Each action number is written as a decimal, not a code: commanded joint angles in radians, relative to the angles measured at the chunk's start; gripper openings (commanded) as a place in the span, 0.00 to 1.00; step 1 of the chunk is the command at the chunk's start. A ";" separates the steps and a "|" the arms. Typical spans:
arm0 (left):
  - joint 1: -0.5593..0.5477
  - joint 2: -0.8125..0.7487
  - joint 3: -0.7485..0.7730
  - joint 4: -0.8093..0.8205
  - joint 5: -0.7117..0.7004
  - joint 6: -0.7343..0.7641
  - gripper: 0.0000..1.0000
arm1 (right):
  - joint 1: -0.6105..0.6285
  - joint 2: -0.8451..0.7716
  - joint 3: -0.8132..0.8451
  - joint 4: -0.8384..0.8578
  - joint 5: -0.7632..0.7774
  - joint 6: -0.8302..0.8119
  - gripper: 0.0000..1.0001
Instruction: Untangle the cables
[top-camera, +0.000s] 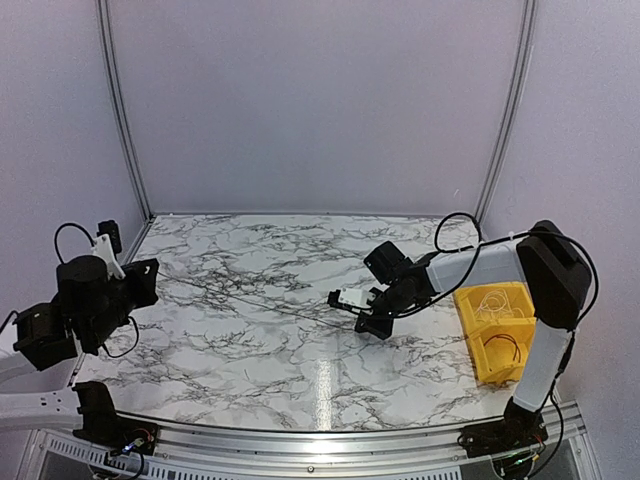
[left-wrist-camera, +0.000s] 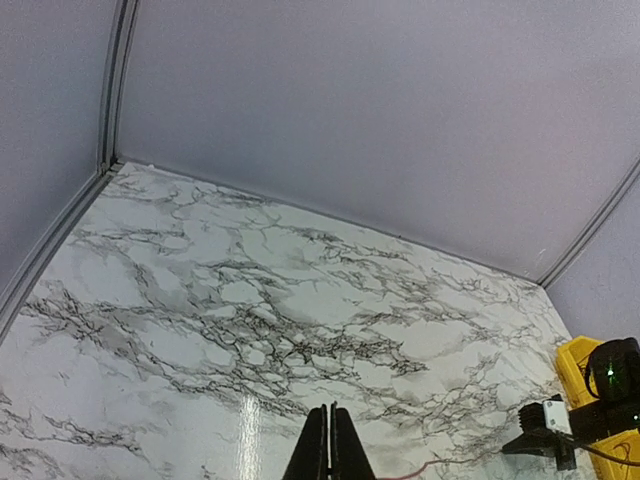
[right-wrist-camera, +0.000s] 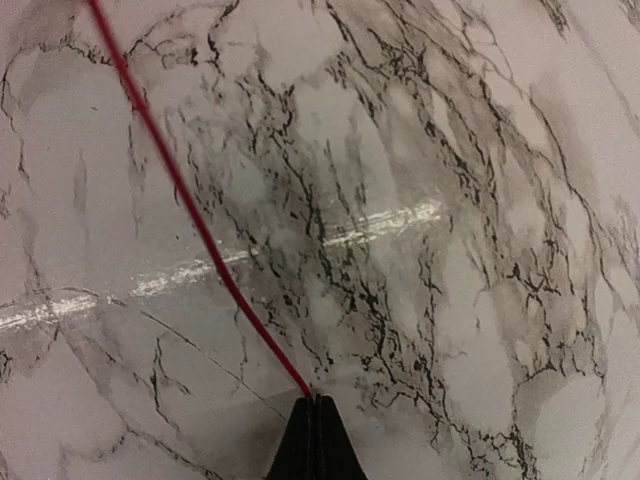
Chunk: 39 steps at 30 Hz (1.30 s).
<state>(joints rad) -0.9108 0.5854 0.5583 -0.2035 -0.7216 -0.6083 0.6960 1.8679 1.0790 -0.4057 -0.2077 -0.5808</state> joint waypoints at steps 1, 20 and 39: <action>0.003 -0.032 0.128 -0.073 -0.084 0.127 0.00 | -0.056 0.131 -0.083 -0.200 0.257 0.026 0.00; 0.003 0.200 -0.182 0.346 0.248 -0.136 0.00 | -0.005 -0.116 0.157 -0.227 -0.097 -0.076 0.39; 0.002 0.356 -0.334 0.625 0.345 -0.309 0.00 | 0.354 0.156 0.490 0.005 -0.114 -0.048 0.57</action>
<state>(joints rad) -0.9115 0.9440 0.2390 0.3405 -0.4141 -0.8719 0.9764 2.0193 1.5307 -0.5041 -0.3775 -0.5922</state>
